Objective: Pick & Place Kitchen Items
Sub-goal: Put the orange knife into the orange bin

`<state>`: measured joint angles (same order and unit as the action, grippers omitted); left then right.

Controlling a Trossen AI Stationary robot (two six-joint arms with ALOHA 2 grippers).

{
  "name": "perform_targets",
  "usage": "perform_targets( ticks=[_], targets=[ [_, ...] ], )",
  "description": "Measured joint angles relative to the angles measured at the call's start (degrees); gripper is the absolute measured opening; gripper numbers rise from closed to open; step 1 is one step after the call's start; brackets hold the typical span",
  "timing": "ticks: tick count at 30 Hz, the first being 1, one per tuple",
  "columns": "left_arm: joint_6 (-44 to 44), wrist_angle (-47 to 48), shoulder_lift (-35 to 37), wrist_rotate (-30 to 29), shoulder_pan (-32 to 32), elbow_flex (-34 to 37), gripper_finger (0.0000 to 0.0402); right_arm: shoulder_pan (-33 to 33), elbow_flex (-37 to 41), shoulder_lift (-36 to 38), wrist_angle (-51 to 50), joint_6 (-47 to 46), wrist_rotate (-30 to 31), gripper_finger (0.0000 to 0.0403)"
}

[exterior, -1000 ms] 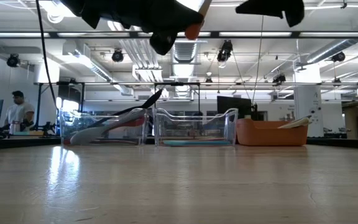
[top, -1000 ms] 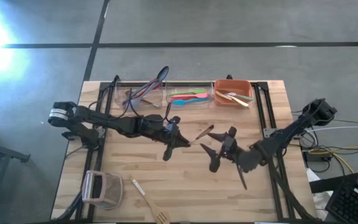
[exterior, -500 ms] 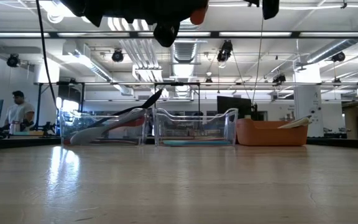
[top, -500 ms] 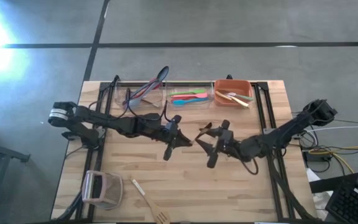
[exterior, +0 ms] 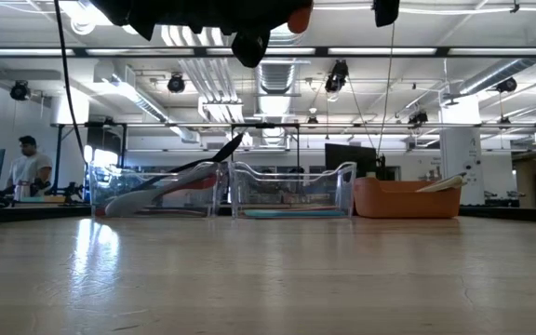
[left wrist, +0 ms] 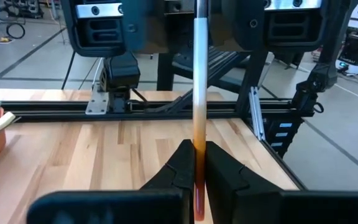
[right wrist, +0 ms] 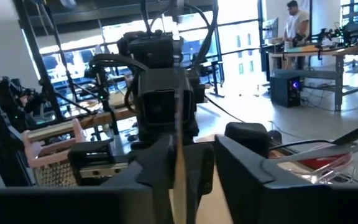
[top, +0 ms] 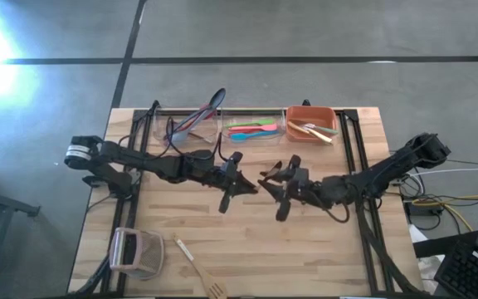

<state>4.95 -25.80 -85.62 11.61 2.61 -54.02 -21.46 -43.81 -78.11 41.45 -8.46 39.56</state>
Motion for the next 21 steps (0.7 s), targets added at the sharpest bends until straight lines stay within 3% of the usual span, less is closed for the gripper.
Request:
perform_targets(
  ticks=[5, 14, 21],
  targets=[
    [0.04, -0.12, 0.0, -0.12, -0.13, 0.0, 0.002, -0.01, 0.0, 0.0, 0.09, 1.38, -1.3, 0.0021],
    [0.07, -0.07, 0.0, 0.07, -0.13, 0.0, 0.0021, -0.01, 0.0, 0.0, 0.09, 2.28, -1.41, 0.0012],
    [1.48, 2.21, 0.35, 0.11, -0.15, -0.05, 0.0098, -0.01, 0.0, 0.98, -1.23, 3.38, -0.4, 0.001]
  ],
)
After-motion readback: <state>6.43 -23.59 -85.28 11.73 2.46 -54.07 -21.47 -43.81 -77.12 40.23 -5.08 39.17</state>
